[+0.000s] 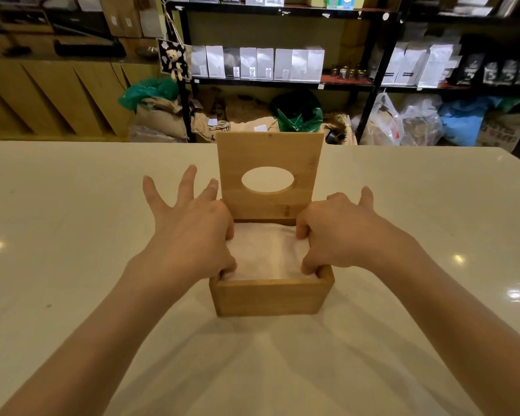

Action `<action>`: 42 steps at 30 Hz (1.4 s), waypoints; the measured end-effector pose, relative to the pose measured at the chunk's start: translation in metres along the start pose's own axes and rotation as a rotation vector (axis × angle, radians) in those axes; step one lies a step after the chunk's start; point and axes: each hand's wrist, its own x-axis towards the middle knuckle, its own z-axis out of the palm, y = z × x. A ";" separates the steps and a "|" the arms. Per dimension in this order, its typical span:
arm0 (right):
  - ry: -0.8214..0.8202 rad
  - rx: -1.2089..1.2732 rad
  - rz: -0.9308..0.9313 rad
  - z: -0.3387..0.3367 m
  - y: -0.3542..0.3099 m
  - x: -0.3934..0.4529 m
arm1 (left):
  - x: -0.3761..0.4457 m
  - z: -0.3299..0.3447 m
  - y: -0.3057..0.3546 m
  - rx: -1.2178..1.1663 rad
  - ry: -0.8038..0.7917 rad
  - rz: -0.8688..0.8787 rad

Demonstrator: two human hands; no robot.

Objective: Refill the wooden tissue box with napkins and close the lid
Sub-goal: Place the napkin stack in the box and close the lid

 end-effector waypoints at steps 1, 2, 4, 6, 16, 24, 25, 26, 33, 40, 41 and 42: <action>0.001 0.002 0.004 0.001 0.000 0.000 | 0.001 0.000 0.000 -0.001 -0.003 0.002; 0.005 0.008 0.008 0.002 0.000 -0.001 | 0.001 0.000 0.000 -0.001 -0.004 0.005; 0.030 0.046 0.004 0.003 0.002 -0.003 | 0.002 0.000 -0.001 -0.021 0.002 0.002; 0.098 0.179 -0.015 0.004 0.004 -0.004 | 0.000 0.000 -0.002 -0.079 0.020 -0.012; 0.347 0.690 0.000 0.030 -0.004 0.005 | -0.004 0.021 0.011 -0.401 0.115 0.030; 0.304 0.430 0.019 0.031 -0.010 0.004 | -0.001 0.025 0.011 -0.358 0.062 0.036; 0.300 0.420 0.019 0.031 -0.010 0.004 | -0.001 0.025 0.011 -0.363 0.057 0.036; 0.300 0.432 0.018 0.031 -0.010 0.004 | -0.001 0.025 0.012 -0.375 0.052 0.033; 0.275 0.766 -0.126 0.024 0.007 0.004 | -0.004 0.013 0.003 -0.566 0.146 0.058; 0.841 0.749 -0.208 -0.004 0.020 0.000 | 0.002 -0.016 -0.012 -0.752 0.744 0.234; 0.888 0.695 -0.238 -0.007 0.020 0.002 | 0.005 -0.017 -0.012 -0.718 0.780 0.271; 0.902 0.639 -0.260 -0.009 0.019 0.004 | 0.008 -0.018 -0.012 -0.645 0.794 0.293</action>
